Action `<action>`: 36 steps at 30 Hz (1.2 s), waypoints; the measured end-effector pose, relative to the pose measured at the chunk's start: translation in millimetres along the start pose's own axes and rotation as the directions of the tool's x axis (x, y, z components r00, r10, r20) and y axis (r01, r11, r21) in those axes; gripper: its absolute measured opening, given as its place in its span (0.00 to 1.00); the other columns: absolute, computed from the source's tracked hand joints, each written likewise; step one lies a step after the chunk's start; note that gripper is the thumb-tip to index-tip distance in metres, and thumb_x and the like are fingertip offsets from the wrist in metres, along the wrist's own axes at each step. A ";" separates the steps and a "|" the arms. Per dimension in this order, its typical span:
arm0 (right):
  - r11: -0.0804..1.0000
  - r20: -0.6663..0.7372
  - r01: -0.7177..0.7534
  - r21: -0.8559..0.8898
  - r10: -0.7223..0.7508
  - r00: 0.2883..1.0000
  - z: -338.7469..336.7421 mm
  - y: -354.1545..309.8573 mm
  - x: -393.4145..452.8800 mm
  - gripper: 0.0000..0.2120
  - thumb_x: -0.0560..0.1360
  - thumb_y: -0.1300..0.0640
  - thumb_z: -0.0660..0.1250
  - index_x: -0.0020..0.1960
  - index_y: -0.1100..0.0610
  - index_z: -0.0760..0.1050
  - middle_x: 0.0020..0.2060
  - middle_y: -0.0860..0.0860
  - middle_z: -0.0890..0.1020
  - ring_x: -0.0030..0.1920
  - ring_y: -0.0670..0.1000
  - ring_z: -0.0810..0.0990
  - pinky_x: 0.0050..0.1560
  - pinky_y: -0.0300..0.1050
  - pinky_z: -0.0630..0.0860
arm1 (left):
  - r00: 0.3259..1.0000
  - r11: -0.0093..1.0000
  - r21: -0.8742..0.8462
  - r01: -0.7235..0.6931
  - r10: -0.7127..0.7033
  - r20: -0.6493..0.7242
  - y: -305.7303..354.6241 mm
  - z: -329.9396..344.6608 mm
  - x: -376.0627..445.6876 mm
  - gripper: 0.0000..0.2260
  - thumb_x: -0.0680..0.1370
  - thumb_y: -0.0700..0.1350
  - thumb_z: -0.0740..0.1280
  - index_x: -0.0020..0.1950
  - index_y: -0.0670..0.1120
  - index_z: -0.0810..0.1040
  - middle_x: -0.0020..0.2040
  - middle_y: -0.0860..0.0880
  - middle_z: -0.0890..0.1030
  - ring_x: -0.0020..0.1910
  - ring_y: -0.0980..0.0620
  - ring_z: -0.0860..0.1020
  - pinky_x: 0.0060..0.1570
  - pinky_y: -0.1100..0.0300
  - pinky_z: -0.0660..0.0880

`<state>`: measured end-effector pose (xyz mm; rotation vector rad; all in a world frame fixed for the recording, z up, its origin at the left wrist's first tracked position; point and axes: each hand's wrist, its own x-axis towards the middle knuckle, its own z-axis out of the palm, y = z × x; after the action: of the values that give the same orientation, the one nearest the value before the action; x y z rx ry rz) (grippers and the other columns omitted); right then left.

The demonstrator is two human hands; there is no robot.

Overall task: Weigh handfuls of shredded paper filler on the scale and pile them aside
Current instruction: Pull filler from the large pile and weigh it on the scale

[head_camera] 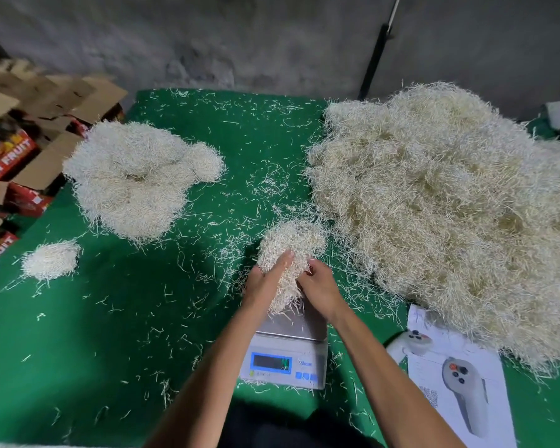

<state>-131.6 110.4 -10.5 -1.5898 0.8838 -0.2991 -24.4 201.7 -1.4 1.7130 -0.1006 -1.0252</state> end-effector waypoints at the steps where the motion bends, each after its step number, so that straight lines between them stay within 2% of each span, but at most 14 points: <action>1: 1.000 0.051 -0.010 -0.019 0.011 0.999 -5.5 -4.3 3.4 0.05 0.80 0.67 0.62 0.47 0.61 0.74 0.31 0.49 0.74 0.27 0.45 0.70 0.26 0.37 0.68 | 1.000 0.998 -0.058 0.022 -0.021 0.011 3.9 1.2 0.8 0.59 0.60 0.73 0.76 0.81 0.46 0.55 0.78 0.41 0.64 0.73 0.40 0.69 0.70 0.40 0.68; 4: 0.995 -0.053 -0.100 0.018 0.101 0.993 -42.2 -10.5 26.9 0.05 0.83 0.62 0.65 0.51 0.64 0.76 0.35 0.54 0.76 0.28 0.48 0.72 0.29 0.37 0.72 | 0.991 0.977 -0.205 -0.053 0.027 -0.129 11.3 -4.7 7.0 0.29 0.73 0.49 0.76 0.68 0.38 0.71 0.56 0.40 0.81 0.50 0.44 0.84 0.45 0.49 0.83; 6: 0.973 -0.281 -0.190 0.133 0.220 0.934 -86.7 -12.9 45.3 0.06 0.84 0.63 0.63 0.51 0.64 0.77 0.37 0.55 0.78 0.30 0.49 0.73 0.30 0.39 0.72 | 0.973 0.950 -0.298 -0.090 0.019 -0.231 14.7 -22.2 9.4 0.10 0.76 0.42 0.72 0.53 0.39 0.78 0.42 0.44 0.81 0.33 0.48 0.83 0.28 0.57 0.78; 8: 0.968 -0.407 -0.222 0.118 0.251 0.878 -132.0 -14.5 62.7 0.09 0.83 0.64 0.62 0.46 0.64 0.76 0.37 0.55 0.77 0.31 0.49 0.73 0.30 0.40 0.72 | 0.955 0.942 -0.321 -0.098 -0.002 -0.297 13.0 -43.0 12.8 0.04 0.75 0.41 0.70 0.48 0.41 0.78 0.38 0.47 0.79 0.28 0.53 0.78 0.24 0.61 0.72; 11: 0.971 -0.490 -0.160 0.175 0.227 0.842 -169.2 -24.9 83.6 0.07 0.84 0.61 0.64 0.52 0.64 0.78 0.44 0.57 0.81 0.40 0.53 0.81 0.43 0.46 0.83 | 0.942 0.951 -0.300 -0.073 -0.033 -0.333 1.3 -56.6 16.6 0.05 0.78 0.42 0.68 0.50 0.41 0.77 0.42 0.47 0.78 0.36 0.51 0.76 0.31 0.61 0.71; 15: 0.939 -0.504 0.022 0.342 0.164 0.848 -173.2 -42.2 92.2 0.15 0.85 0.62 0.59 0.71 0.65 0.69 0.52 0.55 0.79 0.49 0.53 0.82 0.55 0.46 0.81 | 0.940 0.934 -0.356 -0.032 -0.093 -0.328 -6.6 -43.5 17.1 0.01 0.80 0.43 0.67 0.50 0.47 0.77 0.45 0.48 0.79 0.41 0.51 0.78 0.33 0.59 0.72; 18: 0.981 -0.477 -0.158 0.114 0.193 0.857 -155.8 -27.3 85.1 0.28 0.86 0.54 0.58 0.81 0.61 0.53 0.71 0.58 0.70 0.67 0.62 0.76 0.71 0.59 0.73 | 0.952 0.929 -0.369 -0.018 -0.097 -0.291 -9.3 -37.7 16.6 0.04 0.81 0.44 0.65 0.52 0.45 0.78 0.47 0.46 0.79 0.43 0.48 0.77 0.37 0.58 0.72; 21: 0.976 -0.410 -0.168 -0.141 0.097 0.907 -120.0 -12.1 65.1 0.19 0.86 0.54 0.60 0.73 0.62 0.68 0.69 0.62 0.76 0.61 0.60 0.81 0.62 0.57 0.80 | 0.996 0.929 -0.369 0.033 -0.059 -0.060 -7.9 -32.2 14.9 0.12 0.84 0.49 0.59 0.60 0.44 0.76 0.56 0.40 0.79 0.51 0.43 0.78 0.43 0.56 0.74; 23: 0.977 -0.142 -0.179 -0.117 0.162 0.977 -85.3 -4.0 50.4 0.14 0.85 0.53 0.61 0.65 0.60 0.73 0.60 0.60 0.81 0.50 0.57 0.85 0.53 0.56 0.84 | 0.996 0.928 -0.360 0.090 -0.082 0.038 0.1 -23.8 8.2 0.11 0.83 0.51 0.61 0.55 0.46 0.77 0.45 0.45 0.84 0.41 0.48 0.83 0.35 0.59 0.78; 25: 0.935 0.012 -0.185 -0.303 0.198 0.980 -52.8 12.0 41.8 0.16 0.83 0.51 0.65 0.67 0.58 0.70 0.57 0.55 0.80 0.54 0.56 0.82 0.60 0.55 0.80 | 0.995 0.943 -0.326 0.062 -0.031 0.098 5.8 -12.4 4.8 0.11 0.81 0.48 0.62 0.42 0.47 0.78 0.31 0.47 0.80 0.26 0.52 0.80 0.23 0.63 0.75; 27: 0.837 -0.034 -0.126 -0.532 0.128 0.991 -28.8 27.8 38.8 0.16 0.82 0.52 0.66 0.66 0.58 0.70 0.56 0.54 0.77 0.55 0.56 0.80 0.56 0.49 0.78 | 0.996 0.952 -0.305 0.028 0.001 0.094 8.0 -5.9 1.4 0.19 0.84 0.46 0.57 0.39 0.46 0.82 0.31 0.39 0.74 0.24 0.46 0.79 0.25 0.62 0.77; 29: 0.770 -0.176 -0.164 -0.617 0.068 0.982 -20.4 37.1 34.6 0.12 0.83 0.50 0.63 0.60 0.57 0.74 0.53 0.55 0.77 0.49 0.54 0.81 0.47 0.43 0.75 | 0.998 0.937 -0.349 -0.018 0.037 0.049 4.4 -9.9 0.8 0.18 0.86 0.44 0.54 0.49 0.40 0.83 0.36 0.30 0.71 0.31 0.34 0.77 0.33 0.53 0.82; 32: 0.790 -0.283 -0.263 -0.554 0.119 0.952 -27.7 46.6 34.6 0.16 0.83 0.44 0.62 0.50 0.56 0.76 0.52 0.54 0.80 0.43 0.52 0.83 0.45 0.44 0.77 | 0.993 0.880 -0.469 -0.078 0.111 0.042 -8.8 -23.0 4.4 0.18 0.85 0.45 0.53 0.47 0.43 0.81 0.38 0.41 0.77 0.33 0.42 0.78 0.28 0.55 0.79; 36: 0.857 -0.278 -0.343 -0.385 0.247 0.928 -34.7 37.9 48.3 0.33 0.79 0.45 0.70 0.75 0.59 0.63 0.67 0.62 0.72 0.54 0.59 0.82 0.59 0.52 0.80 | 0.991 0.880 -0.467 -0.085 0.125 0.056 -14.2 -29.8 2.8 0.17 0.84 0.52 0.55 0.46 0.46 0.79 0.40 0.43 0.77 0.36 0.44 0.77 0.31 0.55 0.78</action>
<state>-135.2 52.9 -51.2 -1.8078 1.4279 -0.0572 -8.5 228.2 -13.3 1.2137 0.0001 -0.9498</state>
